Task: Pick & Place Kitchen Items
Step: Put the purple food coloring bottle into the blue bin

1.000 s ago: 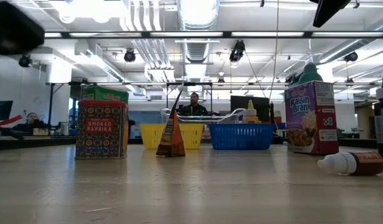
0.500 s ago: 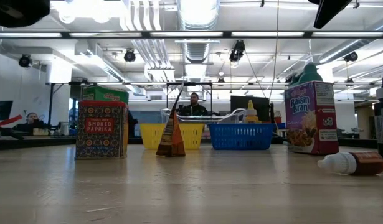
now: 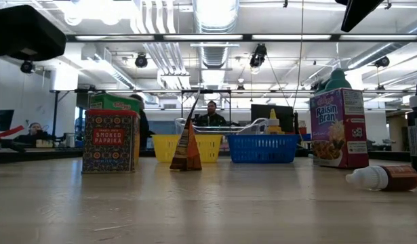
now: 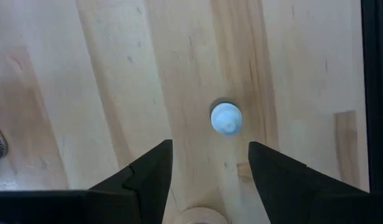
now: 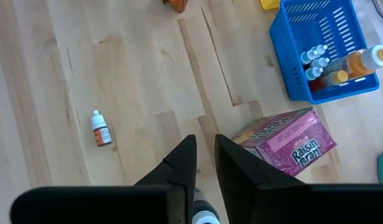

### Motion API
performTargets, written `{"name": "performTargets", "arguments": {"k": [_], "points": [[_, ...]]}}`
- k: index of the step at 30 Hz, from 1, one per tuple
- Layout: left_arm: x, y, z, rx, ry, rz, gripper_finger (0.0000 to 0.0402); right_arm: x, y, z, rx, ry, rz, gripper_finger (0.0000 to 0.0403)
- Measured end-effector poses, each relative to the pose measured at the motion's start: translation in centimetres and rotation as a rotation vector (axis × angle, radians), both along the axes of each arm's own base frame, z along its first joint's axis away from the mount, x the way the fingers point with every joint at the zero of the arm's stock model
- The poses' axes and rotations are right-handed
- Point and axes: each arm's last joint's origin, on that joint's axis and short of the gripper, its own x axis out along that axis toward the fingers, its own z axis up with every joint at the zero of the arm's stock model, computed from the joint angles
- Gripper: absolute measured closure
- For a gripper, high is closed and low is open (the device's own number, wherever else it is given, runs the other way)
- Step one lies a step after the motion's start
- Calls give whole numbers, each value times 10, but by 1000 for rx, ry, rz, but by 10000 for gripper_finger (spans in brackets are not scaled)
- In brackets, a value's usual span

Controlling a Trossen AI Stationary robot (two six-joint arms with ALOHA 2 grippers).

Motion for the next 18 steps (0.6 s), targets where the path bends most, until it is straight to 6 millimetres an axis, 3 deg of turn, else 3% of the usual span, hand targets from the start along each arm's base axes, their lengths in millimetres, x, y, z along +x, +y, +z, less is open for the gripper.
{"name": "performTargets", "arguments": {"k": [5, 12, 18], "points": [[2, -3, -4, -13, -7, 4, 186, 0, 0, 0, 0, 0, 1, 338], [11, -9, -26, -11, 14, -35, 186, 0, 0, -1, -1, 1, 1, 332], [18, -12, -33, -29, -14, -49, 186, 0, 0, 0, -5, -4, -1, 346]]}}
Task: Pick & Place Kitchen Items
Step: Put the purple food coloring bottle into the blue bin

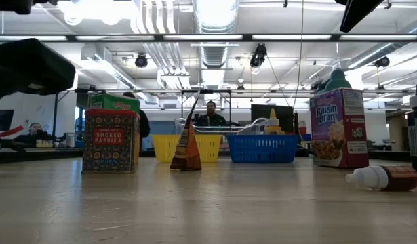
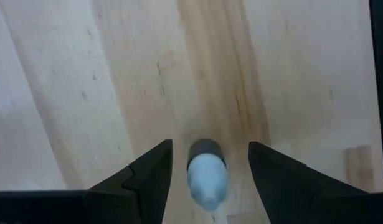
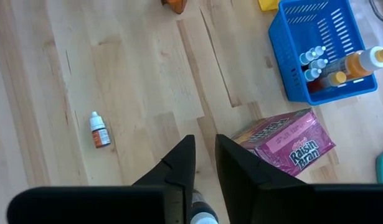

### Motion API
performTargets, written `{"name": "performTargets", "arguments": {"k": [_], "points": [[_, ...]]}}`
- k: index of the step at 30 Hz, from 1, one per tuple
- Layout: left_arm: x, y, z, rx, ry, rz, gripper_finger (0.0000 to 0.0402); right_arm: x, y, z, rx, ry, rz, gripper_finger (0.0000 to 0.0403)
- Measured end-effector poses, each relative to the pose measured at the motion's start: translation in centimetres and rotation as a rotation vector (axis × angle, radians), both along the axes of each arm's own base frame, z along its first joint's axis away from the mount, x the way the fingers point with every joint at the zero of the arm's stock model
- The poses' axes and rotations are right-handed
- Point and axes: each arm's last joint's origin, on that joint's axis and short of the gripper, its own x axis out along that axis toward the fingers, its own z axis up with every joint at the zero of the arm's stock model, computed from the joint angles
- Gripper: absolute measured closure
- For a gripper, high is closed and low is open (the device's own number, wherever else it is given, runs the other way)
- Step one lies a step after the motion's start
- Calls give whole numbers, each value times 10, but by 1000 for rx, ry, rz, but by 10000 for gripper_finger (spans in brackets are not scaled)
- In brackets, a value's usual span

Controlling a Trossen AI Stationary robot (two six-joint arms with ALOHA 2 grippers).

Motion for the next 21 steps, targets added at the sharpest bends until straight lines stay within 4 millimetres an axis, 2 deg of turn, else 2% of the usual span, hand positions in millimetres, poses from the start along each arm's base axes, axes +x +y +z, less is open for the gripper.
{"name": "performTargets", "arguments": {"k": [6, 10, 21], "points": [[1, 2, -4, 20, 18, -9, 186, 0, 0, 0, -2, -1, 4, 365], [-5, 7, 1, 47, 51, 13, 186, 0, 0, 0, -1, -3, 4, 370], [-4, 6, 1, 18, 33, 55, 186, 1, 0, 0, -19, -14, 11, 348]]}}
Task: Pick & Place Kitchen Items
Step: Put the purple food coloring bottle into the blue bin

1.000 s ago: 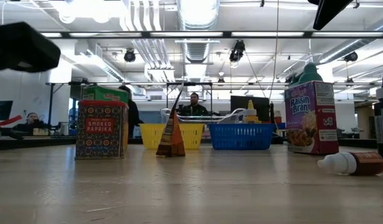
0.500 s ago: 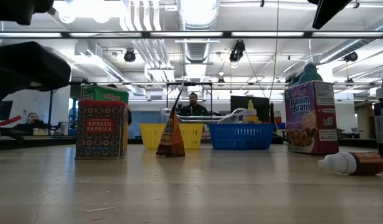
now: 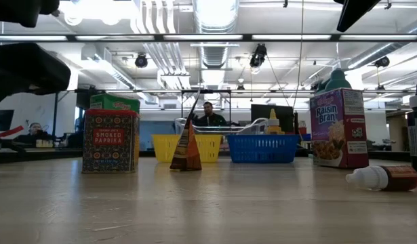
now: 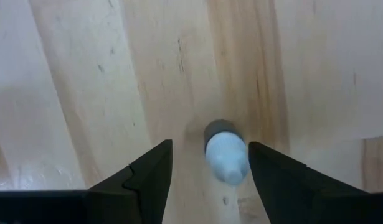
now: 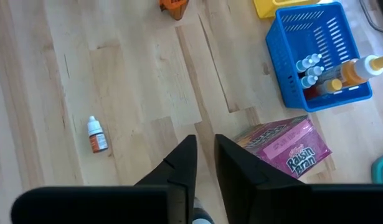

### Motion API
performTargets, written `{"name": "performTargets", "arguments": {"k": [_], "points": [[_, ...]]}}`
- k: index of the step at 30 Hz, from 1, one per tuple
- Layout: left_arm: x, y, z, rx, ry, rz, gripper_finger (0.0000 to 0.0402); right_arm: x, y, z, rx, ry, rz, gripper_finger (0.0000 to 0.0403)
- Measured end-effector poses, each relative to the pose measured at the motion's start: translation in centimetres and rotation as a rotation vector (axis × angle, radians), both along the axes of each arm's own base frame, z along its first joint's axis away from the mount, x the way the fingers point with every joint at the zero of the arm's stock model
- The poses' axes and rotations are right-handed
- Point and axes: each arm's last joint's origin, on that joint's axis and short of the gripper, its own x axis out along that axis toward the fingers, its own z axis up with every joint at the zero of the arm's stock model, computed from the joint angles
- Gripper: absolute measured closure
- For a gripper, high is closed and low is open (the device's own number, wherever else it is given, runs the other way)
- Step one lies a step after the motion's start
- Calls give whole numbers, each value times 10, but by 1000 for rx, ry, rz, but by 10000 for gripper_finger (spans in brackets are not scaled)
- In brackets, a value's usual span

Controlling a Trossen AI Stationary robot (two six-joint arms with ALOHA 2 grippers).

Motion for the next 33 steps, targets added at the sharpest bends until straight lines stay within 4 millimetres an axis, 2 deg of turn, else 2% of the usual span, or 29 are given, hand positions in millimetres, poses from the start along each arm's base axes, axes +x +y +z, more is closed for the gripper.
{"name": "performTargets", "arguments": {"k": [16, 27, 33], "points": [[1, -2, -2, -23, -8, 2, 186, 0, 0, -1, 1, -3, 1, 330], [2, -3, 15, -24, 10, -1, 186, 1, 0, 0, 1, -4, 6, 362], [-1, 0, 10, -11, 30, 20, 186, 1, 0, 0, 1, -5, 7, 366]]}}
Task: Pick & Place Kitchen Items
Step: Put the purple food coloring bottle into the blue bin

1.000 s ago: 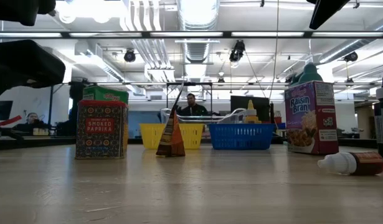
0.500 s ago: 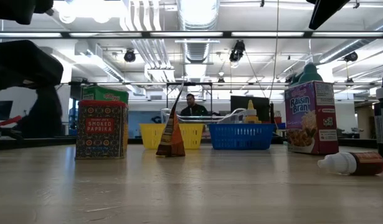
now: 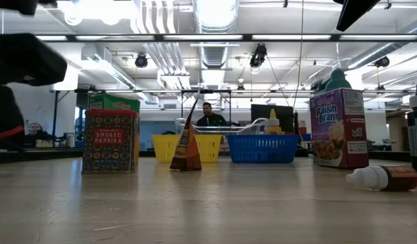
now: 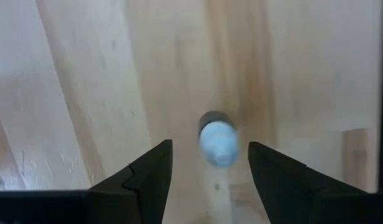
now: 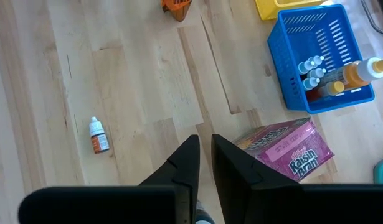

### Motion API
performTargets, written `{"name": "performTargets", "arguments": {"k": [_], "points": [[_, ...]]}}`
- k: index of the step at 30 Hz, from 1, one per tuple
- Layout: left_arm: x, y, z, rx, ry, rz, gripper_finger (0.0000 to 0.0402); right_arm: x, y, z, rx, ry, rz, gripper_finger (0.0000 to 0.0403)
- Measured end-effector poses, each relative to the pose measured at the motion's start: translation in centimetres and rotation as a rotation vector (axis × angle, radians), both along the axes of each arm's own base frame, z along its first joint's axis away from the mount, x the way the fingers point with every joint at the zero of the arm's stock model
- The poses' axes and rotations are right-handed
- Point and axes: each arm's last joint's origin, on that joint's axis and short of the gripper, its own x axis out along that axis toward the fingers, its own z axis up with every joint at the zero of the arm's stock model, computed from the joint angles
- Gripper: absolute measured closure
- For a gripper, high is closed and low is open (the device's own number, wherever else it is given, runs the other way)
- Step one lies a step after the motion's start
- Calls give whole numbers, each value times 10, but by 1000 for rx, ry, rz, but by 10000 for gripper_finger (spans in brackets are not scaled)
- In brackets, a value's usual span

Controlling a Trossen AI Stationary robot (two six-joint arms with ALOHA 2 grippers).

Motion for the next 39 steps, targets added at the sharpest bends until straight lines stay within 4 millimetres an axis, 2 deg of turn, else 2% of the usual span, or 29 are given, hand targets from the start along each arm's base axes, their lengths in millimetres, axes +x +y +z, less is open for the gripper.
{"name": "performTargets", "arguments": {"k": [7, 20, 29, 33, 39], "points": [[-3, 3, -8, 2, 9, 27, 186, 0, 0, 0, 0, 0, 1, 350], [-3, 3, -11, 5, 18, 73, 186, 1, 0, 0, 3, -7, 2, 330], [-10, 9, -20, 36, 72, 136, 188, 1, 0, 0, -1, -10, 5, 351], [-10, 8, -21, 22, 61, 132, 210, 1, 0, 0, -13, -16, 4, 364], [-10, 5, -20, 8, 59, 126, 274, 1, 0, 1, -17, -19, 2, 371]]}}
